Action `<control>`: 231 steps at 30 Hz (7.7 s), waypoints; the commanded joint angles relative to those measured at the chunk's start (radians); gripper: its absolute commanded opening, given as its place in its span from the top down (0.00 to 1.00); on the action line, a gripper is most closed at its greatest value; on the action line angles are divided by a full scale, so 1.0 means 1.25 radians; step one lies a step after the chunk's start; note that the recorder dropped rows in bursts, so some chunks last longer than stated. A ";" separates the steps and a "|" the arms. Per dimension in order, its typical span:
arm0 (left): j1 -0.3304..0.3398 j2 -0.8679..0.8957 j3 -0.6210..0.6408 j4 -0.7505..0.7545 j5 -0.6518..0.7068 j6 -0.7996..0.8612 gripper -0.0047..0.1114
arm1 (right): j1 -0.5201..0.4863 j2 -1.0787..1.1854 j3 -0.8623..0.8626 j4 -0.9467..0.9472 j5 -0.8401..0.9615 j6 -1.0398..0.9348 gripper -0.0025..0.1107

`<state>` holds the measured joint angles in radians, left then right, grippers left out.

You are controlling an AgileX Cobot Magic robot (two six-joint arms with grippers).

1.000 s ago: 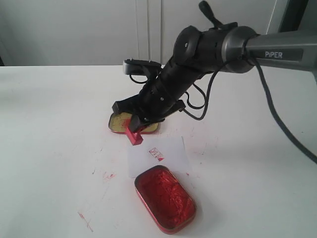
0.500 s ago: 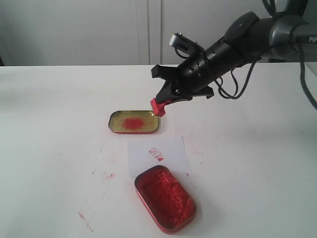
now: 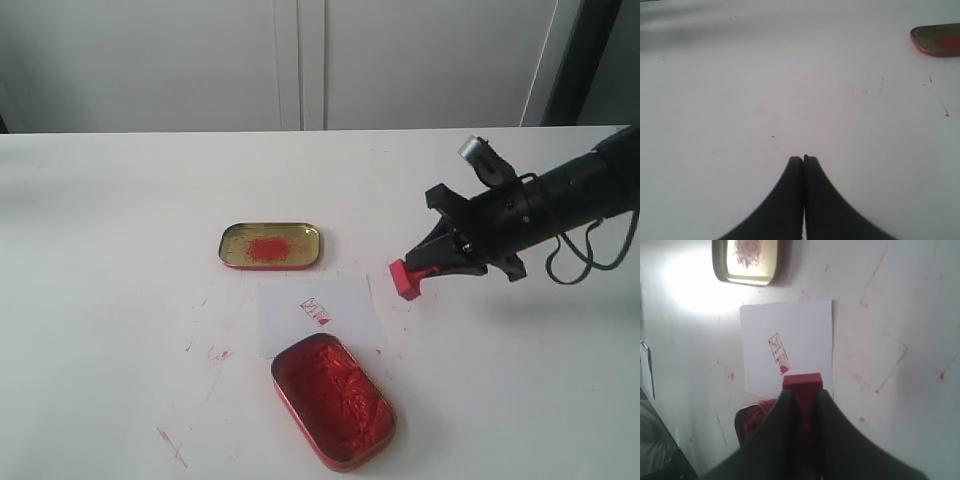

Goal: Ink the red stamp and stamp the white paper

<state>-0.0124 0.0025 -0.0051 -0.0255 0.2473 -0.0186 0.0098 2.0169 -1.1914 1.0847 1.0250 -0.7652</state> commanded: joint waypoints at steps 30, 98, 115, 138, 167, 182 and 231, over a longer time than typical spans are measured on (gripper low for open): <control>0.000 -0.002 0.004 0.001 -0.001 -0.001 0.96 | -0.008 -0.012 0.119 -0.040 -0.102 -0.050 0.80; 0.000 -0.002 0.004 0.001 -0.001 -0.001 0.96 | -0.008 -0.353 0.178 -0.764 -0.175 0.478 0.98; 0.000 -0.002 0.004 0.001 -0.001 -0.001 0.96 | -0.008 -0.738 0.349 -0.806 -0.236 0.492 0.98; 0.000 -0.002 0.004 0.001 -0.001 -0.001 0.96 | -0.008 -1.264 0.557 -0.806 -0.342 0.494 0.98; 0.000 -0.002 0.004 0.001 -0.001 -0.001 0.96 | -0.008 -1.388 0.596 -0.803 -0.366 0.494 0.98; 0.000 -0.002 0.004 0.001 -0.001 -0.001 0.96 | -0.008 -1.407 0.611 -0.803 -0.361 0.494 0.98; 0.000 -0.002 0.004 0.001 -0.001 -0.001 0.96 | -0.008 -1.542 0.676 -0.868 -0.366 0.597 0.98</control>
<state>-0.0124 0.0025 -0.0051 -0.0255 0.2473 -0.0186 0.0060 0.1064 -0.3673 0.0134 0.5834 -0.0234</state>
